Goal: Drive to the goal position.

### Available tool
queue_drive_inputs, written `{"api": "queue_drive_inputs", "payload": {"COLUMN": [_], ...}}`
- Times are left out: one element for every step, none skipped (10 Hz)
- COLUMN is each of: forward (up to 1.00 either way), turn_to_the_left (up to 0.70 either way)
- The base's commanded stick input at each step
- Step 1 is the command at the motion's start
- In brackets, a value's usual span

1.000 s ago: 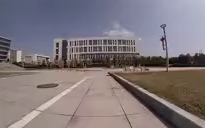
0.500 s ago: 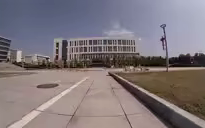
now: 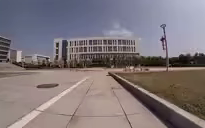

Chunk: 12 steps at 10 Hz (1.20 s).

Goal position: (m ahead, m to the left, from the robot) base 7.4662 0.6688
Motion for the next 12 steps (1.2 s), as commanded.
{"api": "queue_drive_inputs", "payload": {"forward": [0.04, 0.04, 0.04, 0.04, 0.04, 0.04, 0.04, 0.05, 0.05, 0.04, 0.04, 0.04], "turn_to_the_left": [0.00, 0.00, 0.00, 0.00, 0.00, 0.00, 0.00, 0.00, 0.00, 0.00, 0.00, 0.00]}}
